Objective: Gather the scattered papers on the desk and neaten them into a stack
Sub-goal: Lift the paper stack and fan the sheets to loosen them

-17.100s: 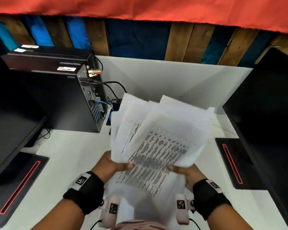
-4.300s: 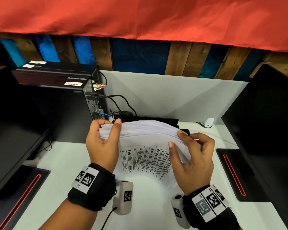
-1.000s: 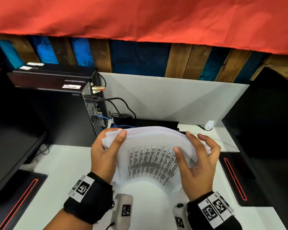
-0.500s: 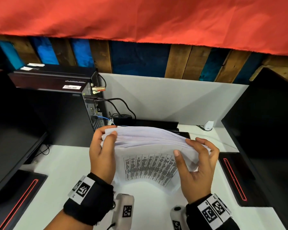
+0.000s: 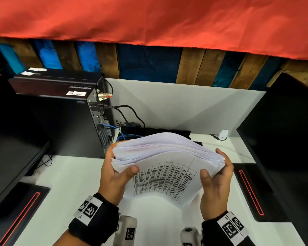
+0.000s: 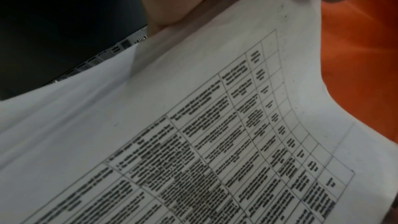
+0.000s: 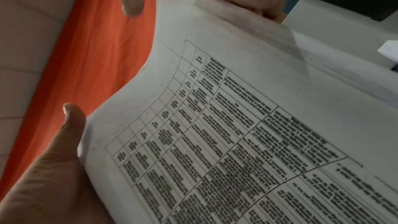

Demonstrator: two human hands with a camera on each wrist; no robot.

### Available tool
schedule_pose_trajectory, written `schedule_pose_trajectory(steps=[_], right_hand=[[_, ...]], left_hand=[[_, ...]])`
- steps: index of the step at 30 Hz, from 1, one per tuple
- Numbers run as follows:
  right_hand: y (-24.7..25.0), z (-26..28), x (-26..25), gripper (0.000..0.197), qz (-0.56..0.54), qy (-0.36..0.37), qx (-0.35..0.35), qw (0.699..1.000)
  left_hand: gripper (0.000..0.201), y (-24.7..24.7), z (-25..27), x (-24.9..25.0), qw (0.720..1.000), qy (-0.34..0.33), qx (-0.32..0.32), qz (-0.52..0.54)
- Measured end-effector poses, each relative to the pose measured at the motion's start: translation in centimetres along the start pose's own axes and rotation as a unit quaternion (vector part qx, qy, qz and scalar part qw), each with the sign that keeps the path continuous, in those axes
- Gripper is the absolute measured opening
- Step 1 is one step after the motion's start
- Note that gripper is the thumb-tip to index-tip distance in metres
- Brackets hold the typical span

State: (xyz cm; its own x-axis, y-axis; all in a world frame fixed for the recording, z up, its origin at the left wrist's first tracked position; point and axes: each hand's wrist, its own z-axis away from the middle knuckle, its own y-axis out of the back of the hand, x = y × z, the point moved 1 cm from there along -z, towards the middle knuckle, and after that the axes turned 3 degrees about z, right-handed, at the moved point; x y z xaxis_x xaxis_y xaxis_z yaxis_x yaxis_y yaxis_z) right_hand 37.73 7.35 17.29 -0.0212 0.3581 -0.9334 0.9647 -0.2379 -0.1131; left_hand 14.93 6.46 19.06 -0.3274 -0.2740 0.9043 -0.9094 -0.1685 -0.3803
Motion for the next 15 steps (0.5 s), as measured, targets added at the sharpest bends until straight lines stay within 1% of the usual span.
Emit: schedule_pose_trajectory(steps=[2, 3, 6, 9, 13, 15], right_hand=[[-0.1, -0.2, -0.2, 0.065, -0.012, 0.008, 0.023, 1.000], [-0.2, -0.3, -0.3, 0.067, -0.023, 0.006, 0.015, 1.000], [-0.6, -0.2, -0.5, 0.071, -0.029, -0.001, -0.041, 0.999], [-0.7, -0.3, -0.5, 0.074, -0.020, -0.017, -0.024, 0.999], [-1.0, -0.5, -0.3, 0.076, -0.014, -0.040, -0.036, 0.998], [-0.9, -0.7, -0.3, 0.076, -0.011, -0.046, -0.023, 0.999]], left_hand=[[0.094, 0.1, -0.2, 0.0, 1.000, 0.005, 0.001, 0.007], [0.094, 0.2, -0.3, 0.0, 1.000, 0.005, 0.002, 0.007], [0.095, 0.5, -0.5, -0.2, 1.000, 0.012, -0.002, -0.003], [0.094, 0.5, -0.6, -0.3, 0.999, 0.015, -0.013, -0.028], [0.093, 0.8, -0.6, -0.5, 0.999, 0.020, -0.023, -0.044], [0.095, 1.2, -0.8, -0.6, 0.998, 0.024, -0.023, -0.051]])
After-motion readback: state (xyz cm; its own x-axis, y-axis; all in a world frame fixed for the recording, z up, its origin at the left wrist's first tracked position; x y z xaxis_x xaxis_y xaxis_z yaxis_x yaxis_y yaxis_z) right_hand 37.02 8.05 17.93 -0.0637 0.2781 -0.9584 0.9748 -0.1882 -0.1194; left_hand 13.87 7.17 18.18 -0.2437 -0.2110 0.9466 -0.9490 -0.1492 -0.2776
